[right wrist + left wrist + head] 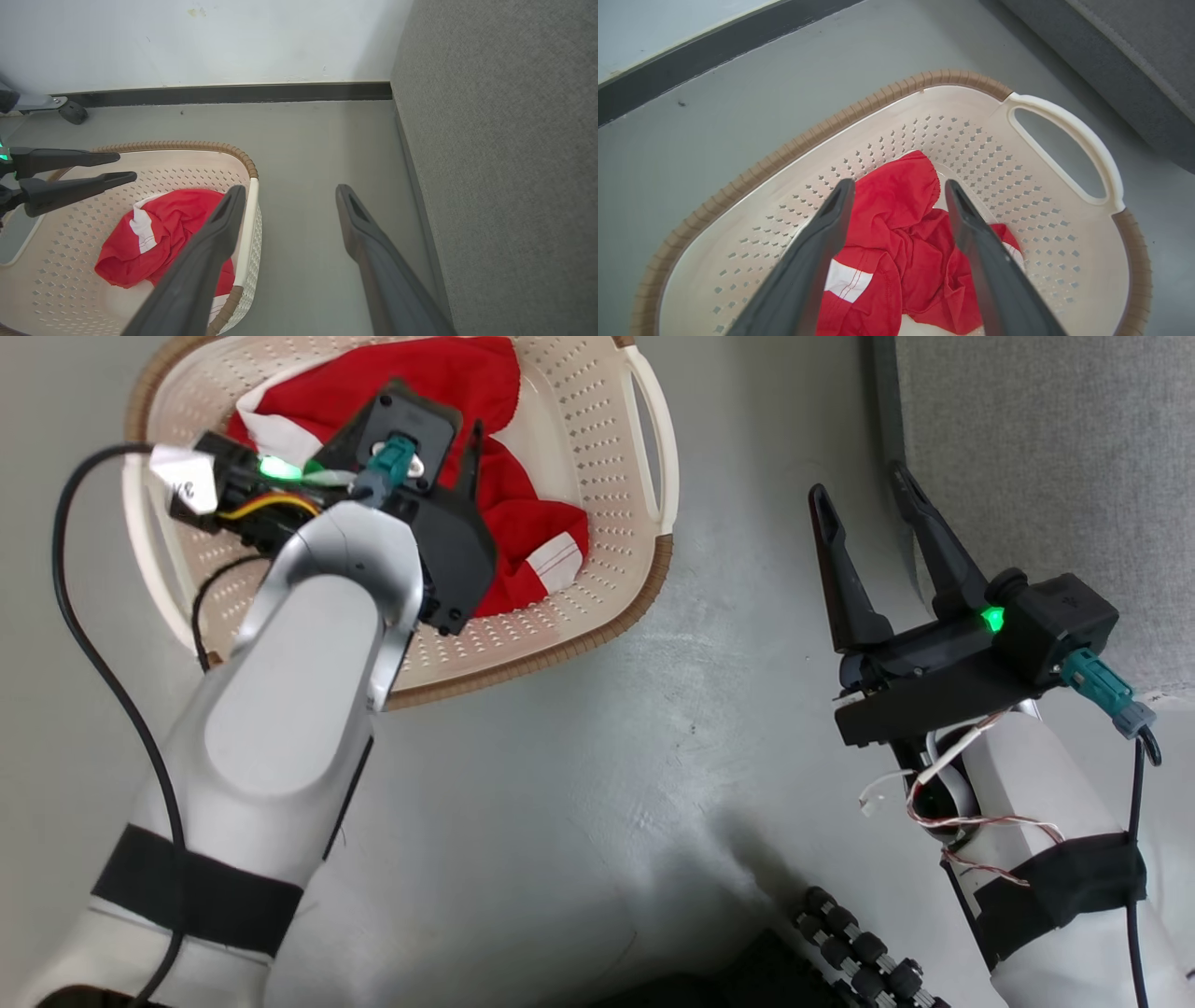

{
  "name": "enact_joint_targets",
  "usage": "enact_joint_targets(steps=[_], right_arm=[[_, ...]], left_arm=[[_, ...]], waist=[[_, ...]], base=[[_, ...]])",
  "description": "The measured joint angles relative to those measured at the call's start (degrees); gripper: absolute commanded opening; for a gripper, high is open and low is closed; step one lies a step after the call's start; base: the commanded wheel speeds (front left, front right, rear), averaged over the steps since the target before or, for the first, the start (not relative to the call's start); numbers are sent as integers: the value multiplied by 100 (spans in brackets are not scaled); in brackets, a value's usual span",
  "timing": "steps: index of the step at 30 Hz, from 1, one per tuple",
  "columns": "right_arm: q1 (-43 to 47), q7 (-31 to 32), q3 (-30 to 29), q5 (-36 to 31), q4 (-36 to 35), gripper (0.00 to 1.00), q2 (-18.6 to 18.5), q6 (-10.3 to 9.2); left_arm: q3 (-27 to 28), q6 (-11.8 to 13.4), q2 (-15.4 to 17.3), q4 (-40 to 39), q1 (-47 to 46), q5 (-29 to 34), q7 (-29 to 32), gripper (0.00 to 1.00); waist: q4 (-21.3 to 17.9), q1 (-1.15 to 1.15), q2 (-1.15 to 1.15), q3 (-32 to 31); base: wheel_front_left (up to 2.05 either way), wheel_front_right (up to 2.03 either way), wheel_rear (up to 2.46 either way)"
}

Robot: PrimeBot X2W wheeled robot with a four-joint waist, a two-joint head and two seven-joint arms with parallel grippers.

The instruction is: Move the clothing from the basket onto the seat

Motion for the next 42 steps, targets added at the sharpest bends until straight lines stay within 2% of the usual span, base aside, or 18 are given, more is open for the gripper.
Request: enact_joint_targets(steps=[8, 20, 26, 32, 42], right_arm=[[-91, 0, 282, 374, -25, 100, 7, -20], [-284, 0, 818, 892, -138, 100, 8, -216], [-297, 0, 1027, 1045, -144, 100, 13, -311], [-335, 0, 1267, 1265, -193, 100, 19, -411], [-335, 0, 1440, 1391, -149, 100, 22, -481]], left_arm=[[-162, 36, 54, 419, -389, 208, 747, 100], [-114, 97, 164, 779, -844, 302, 1534, 100], [-110, 153, 196, 894, -901, 315, 1748, 100], [-91, 243, 449, 990, -1028, 485, 1903, 100], [-89, 345, 465, 1098, -1138, 539, 1960, 100]], waist=[[-146, 0, 0, 190], [-353, 0, 0, 513], [-479, 0, 0, 699], [-636, 0, 0, 846], [-832, 0, 0, 979]], base=[[0, 0, 0], [0, 0, 0], [0, 0, 0], [0, 0, 0], [0, 0, 0]])
